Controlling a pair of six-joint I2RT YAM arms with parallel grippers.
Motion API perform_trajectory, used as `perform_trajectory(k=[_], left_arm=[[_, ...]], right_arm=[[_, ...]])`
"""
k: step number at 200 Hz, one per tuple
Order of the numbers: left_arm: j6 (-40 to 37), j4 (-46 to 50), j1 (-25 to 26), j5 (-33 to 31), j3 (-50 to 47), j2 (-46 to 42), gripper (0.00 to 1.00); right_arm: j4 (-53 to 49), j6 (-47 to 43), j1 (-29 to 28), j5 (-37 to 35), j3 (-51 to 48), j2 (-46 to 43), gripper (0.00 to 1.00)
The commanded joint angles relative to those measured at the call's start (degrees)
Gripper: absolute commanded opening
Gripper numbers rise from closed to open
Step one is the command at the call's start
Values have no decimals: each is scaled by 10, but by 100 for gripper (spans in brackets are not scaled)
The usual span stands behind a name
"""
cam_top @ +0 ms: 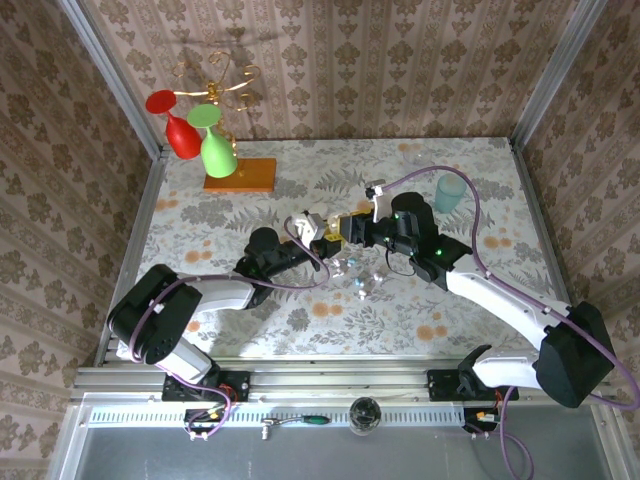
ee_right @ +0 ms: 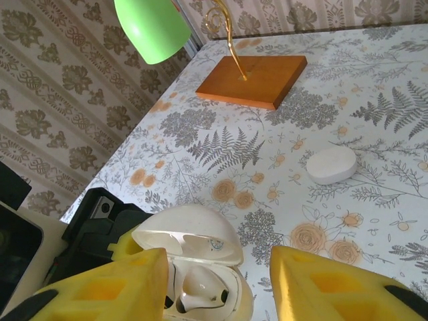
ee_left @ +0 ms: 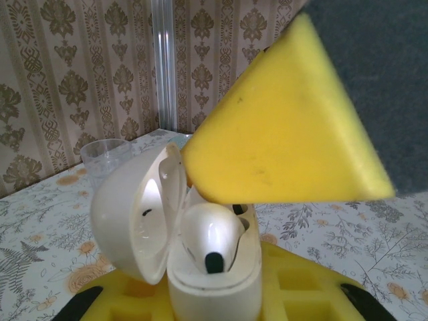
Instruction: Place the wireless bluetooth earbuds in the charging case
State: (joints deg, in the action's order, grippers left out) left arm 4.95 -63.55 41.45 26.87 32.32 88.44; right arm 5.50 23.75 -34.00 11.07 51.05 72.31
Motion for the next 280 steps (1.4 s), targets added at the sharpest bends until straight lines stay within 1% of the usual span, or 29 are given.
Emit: perform_trajectory(k=[1, 16, 37, 39, 44, 70, 95, 139, 169, 183, 200, 203, 210, 235, 247, 251, 263, 272, 280], left_arm=[[-1, -32, -12, 26, -8, -8, 0], [-16, -49, -24, 49, -21, -4, 0], [-47, -68, -45, 96, -41, -6, 0], [-51, -68, -45, 110, -42, -6, 0], [-62, -68, -48, 120, -45, -8, 0], [-129, -19, -53, 121, -52, -25, 0], [-168, 20, -52, 126, -47, -35, 0], [-163, 26, -49, 122, -38, -35, 0], [-153, 15, -46, 109, -43, -38, 0], [-146, 22, -48, 104, -44, -45, 0], [-135, 56, -51, 104, -36, -54, 0], [-135, 60, -51, 88, -35, -55, 0], [-132, 65, -51, 83, -34, -58, 0], [-119, 72, -55, 88, -31, -62, 0], [-110, 77, -56, 96, -30, -68, 0], [-109, 80, -57, 115, -30, -69, 0], [-106, 93, -58, 139, -29, -79, 0], [-100, 104, -60, 166, -29, -86, 0], [-90, 115, -63, 210, -25, -94, 0]], right_arm=[[-8, -13, 2, -15, 16, -29, 51], [-9, -18, 2, -23, 9, -47, 57], [-25, -10, 9, -25, 11, -58, 67], [-29, -9, 10, -25, 13, -57, 68], [-41, -7, 12, -25, 19, -56, 70], [-139, 8, 19, -23, 81, -24, 73], [-254, -16, 19, -17, 169, 34, 75], [-379, -44, 10, -3, 273, 149, 79], [-422, -62, 6, 5, 297, 183, 81], [-423, -67, 6, 9, 286, 177, 81], [-425, -75, 6, 23, 271, 164, 81], [-425, -77, 5, 26, 268, 161, 81], [-426, -80, 6, 32, 262, 155, 81], [-426, -98, 6, 48, 244, 127, 82], [-420, -110, 6, 43, 236, 107, 82], [-414, -114, 7, 40, 231, 98, 82], [-390, -135, 9, 39, 213, 79, 82], [-376, -165, 10, 49, 201, 45, 82], [-369, -202, 9, 68, 191, 29, 82]])
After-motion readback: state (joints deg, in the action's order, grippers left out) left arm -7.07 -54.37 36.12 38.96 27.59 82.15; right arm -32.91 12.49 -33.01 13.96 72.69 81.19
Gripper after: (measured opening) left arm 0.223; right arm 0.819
